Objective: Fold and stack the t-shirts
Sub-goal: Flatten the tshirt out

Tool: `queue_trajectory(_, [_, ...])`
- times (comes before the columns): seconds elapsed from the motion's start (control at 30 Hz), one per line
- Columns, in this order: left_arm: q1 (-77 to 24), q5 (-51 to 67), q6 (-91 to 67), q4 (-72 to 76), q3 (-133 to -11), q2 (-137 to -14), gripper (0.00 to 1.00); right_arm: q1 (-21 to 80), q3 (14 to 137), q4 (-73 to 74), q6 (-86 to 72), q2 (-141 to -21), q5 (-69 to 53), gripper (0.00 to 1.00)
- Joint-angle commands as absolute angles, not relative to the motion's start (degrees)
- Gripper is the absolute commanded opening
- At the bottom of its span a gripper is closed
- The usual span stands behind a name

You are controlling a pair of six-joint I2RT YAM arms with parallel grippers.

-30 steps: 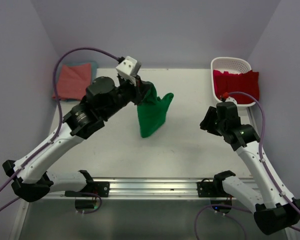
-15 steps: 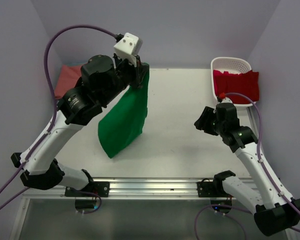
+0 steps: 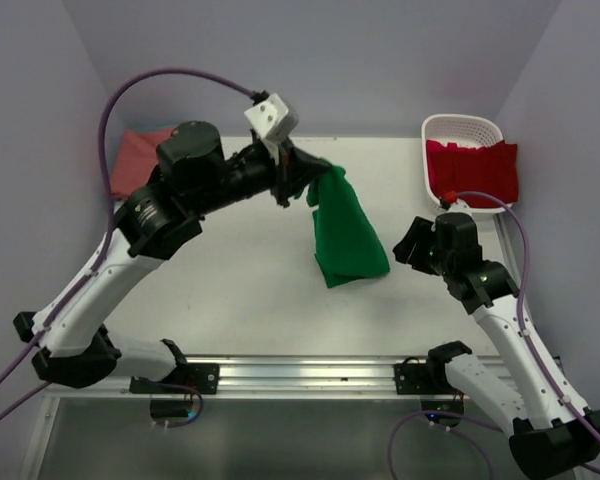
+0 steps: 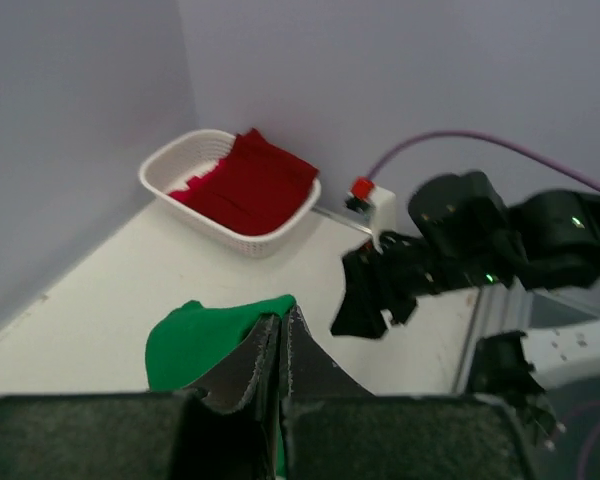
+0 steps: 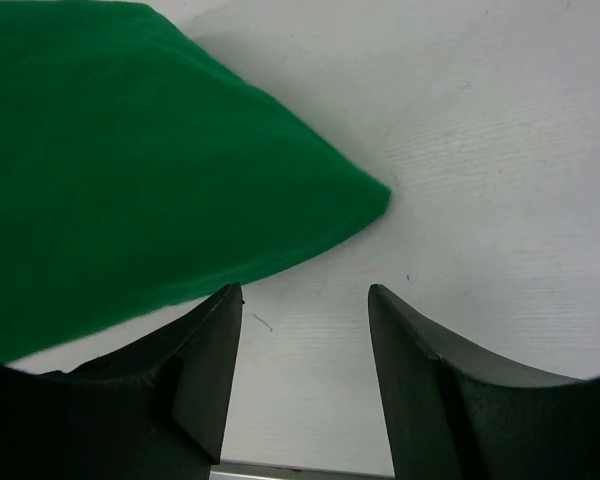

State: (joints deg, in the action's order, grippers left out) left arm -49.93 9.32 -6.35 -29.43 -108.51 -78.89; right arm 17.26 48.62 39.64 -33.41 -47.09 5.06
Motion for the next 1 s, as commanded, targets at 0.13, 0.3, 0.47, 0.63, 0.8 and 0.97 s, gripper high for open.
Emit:
queue_trajectory(0.13, [-57.28,18.58,-13.79,-37.78,-78.27,-69.61,0.00,17.40,53.34,39.99,-32.61,-47.72,11.77,0.58])
queue_trajectory(0.3, [-67.22,9.85,-18.10,-36.57,-70.23,-62.94,0.00,17.40,54.84,38.33,-30.94,-52.72,8.01,0.61])
queue_trajectory(0.47, [-67.94,9.49,-20.74,-36.30,-70.40,-54.43,0.00,17.40,54.93,32.79,-28.66,-63.35,-3.06,0.62])
queue_trajectory(0.63, [-67.94,11.77,-22.93,-33.49,-67.51,-49.49,0.00,18.28,58.79,28.66,-25.85,-74.25,-6.50,0.63])
queue_trajectory(0.8, [-68.03,13.97,-24.26,-32.70,-64.25,-49.83,0.00,24.42,69.94,31.54,-21.36,-88.93,-7.91,0.62])
queue_trajectory(0.97, [-68.03,14.76,-25.05,-31.29,-62.14,-48.52,0.00,31.71,78.65,33.75,-20.13,-97.11,-6.06,0.63])
